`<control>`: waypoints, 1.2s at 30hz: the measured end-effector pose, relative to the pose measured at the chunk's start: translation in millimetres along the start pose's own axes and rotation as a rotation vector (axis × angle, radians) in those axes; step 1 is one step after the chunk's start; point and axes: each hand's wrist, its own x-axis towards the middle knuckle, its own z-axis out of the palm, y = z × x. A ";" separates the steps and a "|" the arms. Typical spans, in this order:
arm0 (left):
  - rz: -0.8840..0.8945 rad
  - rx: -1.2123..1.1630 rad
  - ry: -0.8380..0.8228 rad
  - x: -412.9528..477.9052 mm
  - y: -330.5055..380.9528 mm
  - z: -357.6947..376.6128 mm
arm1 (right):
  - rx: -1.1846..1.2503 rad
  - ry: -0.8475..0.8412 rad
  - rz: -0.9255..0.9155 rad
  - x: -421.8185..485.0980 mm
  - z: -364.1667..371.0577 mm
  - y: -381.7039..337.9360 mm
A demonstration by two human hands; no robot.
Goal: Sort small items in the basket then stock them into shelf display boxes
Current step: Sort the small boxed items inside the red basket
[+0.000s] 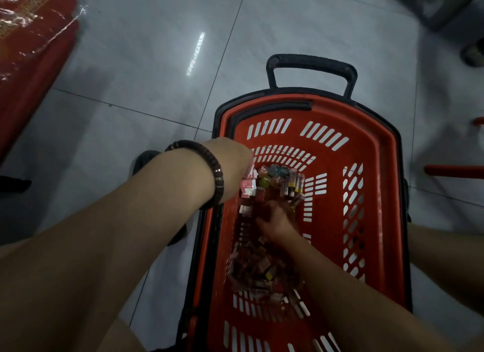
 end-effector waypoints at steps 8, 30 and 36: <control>0.006 -0.037 0.102 -6.3 0.5 22.1 | -0.777 -0.123 -0.248 -39.3 27.6 51.4; 0.004 0.163 -0.001 -11.0 11.0 15.3 | -0.585 -0.412 -0.070 -45.1 16.7 57.4; 0.034 0.197 0.008 -19.6 9.0 17.3 | -0.516 -0.431 0.017 -68.0 -21.9 21.4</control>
